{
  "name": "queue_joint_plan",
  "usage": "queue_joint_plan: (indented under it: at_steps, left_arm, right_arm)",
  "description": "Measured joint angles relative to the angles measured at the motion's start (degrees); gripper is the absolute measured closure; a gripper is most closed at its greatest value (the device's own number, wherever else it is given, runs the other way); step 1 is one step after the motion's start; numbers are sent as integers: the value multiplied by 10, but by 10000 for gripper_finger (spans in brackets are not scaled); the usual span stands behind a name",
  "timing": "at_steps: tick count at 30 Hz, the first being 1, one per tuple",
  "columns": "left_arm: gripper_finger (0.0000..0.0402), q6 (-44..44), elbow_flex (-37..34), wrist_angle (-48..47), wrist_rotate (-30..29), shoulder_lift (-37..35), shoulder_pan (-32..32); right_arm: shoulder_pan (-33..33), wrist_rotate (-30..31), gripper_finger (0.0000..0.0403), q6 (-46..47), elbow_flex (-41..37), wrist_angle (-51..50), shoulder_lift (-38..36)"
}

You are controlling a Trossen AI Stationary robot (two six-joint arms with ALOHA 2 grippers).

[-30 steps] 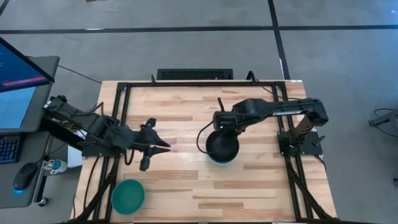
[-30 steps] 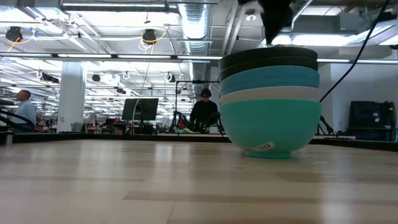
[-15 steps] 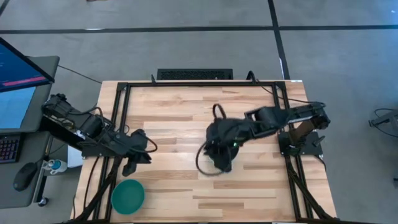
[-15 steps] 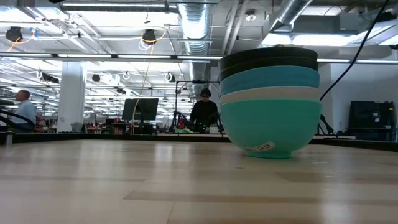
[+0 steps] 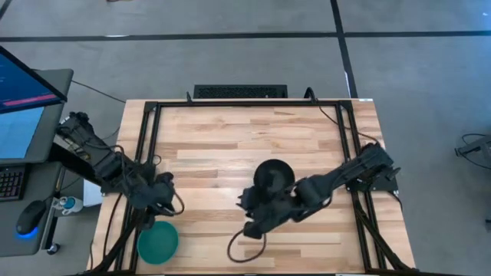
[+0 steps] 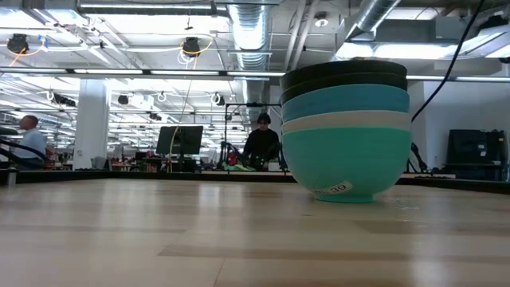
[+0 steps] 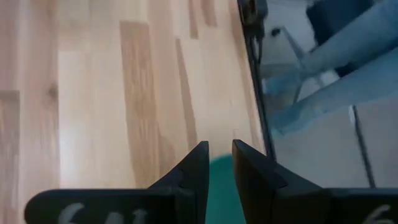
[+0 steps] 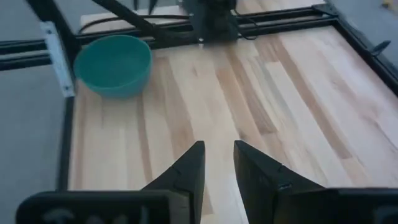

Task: Nest bowls inside each other
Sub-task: Stack the green bowl on top of the black bowl

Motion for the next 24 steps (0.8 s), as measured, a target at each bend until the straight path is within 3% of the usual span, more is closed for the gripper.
queue_joint_plan:
  at_steps: [7, 12, 18, 24]
  left_arm:
    - [341, 6, -36, -1, 47, -5, -60]
    - [341, -5, -70, 4, 42, -29, -103]
    - [341, -50, -131, 53, -34, -76, -142]
    - [341, -95, -202, 107, -54, -107, -146]
  right_arm:
    - [-14, 19, 296, 15, 0, 168, 33]
    - [-11, -13, 296, -35, 0, 258, 31]
    - [-9, -93, 296, -54, 0, 250, 32]
    - [-10, -135, 296, -50, -1, 237, 49]
